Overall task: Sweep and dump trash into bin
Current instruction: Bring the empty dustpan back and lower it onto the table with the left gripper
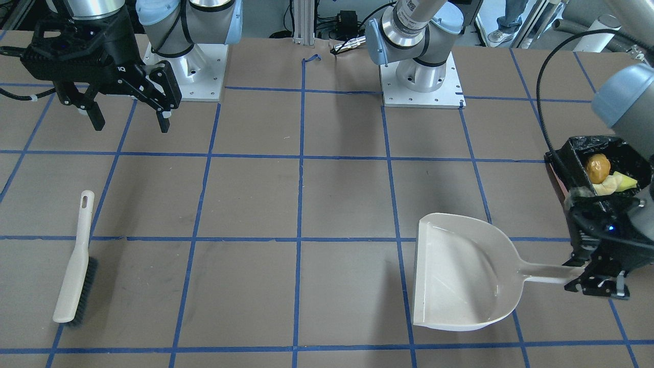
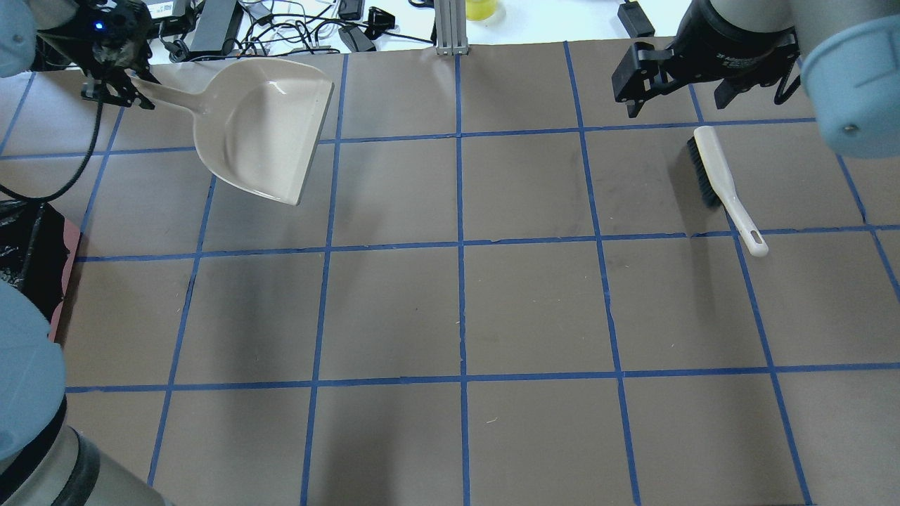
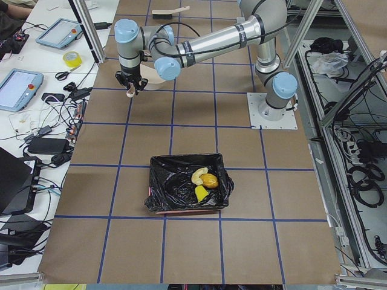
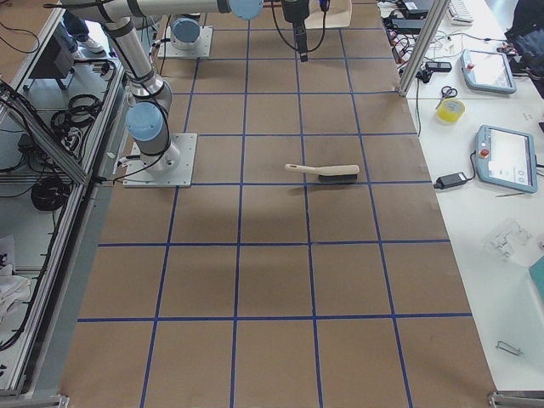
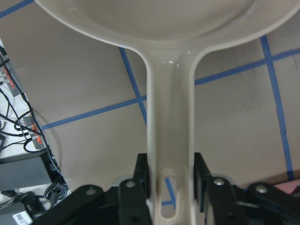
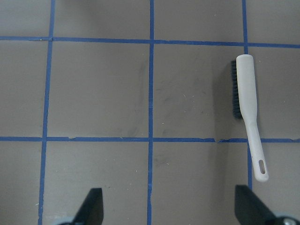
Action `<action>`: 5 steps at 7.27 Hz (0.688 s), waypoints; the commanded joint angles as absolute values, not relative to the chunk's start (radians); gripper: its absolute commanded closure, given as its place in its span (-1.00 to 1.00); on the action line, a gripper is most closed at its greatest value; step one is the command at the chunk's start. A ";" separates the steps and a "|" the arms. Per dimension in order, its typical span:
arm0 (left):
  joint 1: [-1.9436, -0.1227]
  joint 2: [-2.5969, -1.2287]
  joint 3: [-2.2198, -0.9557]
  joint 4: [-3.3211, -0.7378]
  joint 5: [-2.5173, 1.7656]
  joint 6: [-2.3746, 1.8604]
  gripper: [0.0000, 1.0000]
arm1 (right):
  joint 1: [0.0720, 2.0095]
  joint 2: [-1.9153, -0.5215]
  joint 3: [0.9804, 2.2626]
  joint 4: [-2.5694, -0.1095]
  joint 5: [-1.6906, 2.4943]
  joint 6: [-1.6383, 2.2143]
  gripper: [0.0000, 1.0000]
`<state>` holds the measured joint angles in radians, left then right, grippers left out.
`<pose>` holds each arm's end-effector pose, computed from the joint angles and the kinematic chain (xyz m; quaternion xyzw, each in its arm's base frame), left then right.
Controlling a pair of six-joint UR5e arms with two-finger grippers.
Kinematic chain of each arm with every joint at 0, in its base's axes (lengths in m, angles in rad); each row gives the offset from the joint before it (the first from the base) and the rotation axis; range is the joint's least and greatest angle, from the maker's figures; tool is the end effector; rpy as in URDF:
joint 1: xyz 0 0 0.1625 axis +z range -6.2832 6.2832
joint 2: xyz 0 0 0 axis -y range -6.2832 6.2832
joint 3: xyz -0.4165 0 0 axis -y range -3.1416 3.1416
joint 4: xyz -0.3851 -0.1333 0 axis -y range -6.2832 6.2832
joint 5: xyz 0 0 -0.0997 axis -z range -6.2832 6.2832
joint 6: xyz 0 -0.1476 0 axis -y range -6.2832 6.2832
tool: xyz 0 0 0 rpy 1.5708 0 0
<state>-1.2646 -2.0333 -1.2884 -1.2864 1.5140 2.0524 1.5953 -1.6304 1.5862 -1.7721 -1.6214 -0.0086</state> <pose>0.0696 -0.6903 0.3301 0.7659 0.6402 -0.0461 0.0373 0.1379 -0.4892 0.4765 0.0133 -0.9921 0.1226 0.0241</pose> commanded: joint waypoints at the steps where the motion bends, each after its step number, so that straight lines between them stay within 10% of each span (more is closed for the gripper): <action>1: -1.314 -2.109 -1.288 -1.288 1.531 1.856 1.00 | 1.595 -1.631 1.586 -1.775 -1.620 -0.008 -1.00; 5: -1.327 -2.174 -1.351 -1.270 1.549 1.726 1.00 | 1.595 -1.632 1.586 -1.773 -1.621 -0.008 -1.00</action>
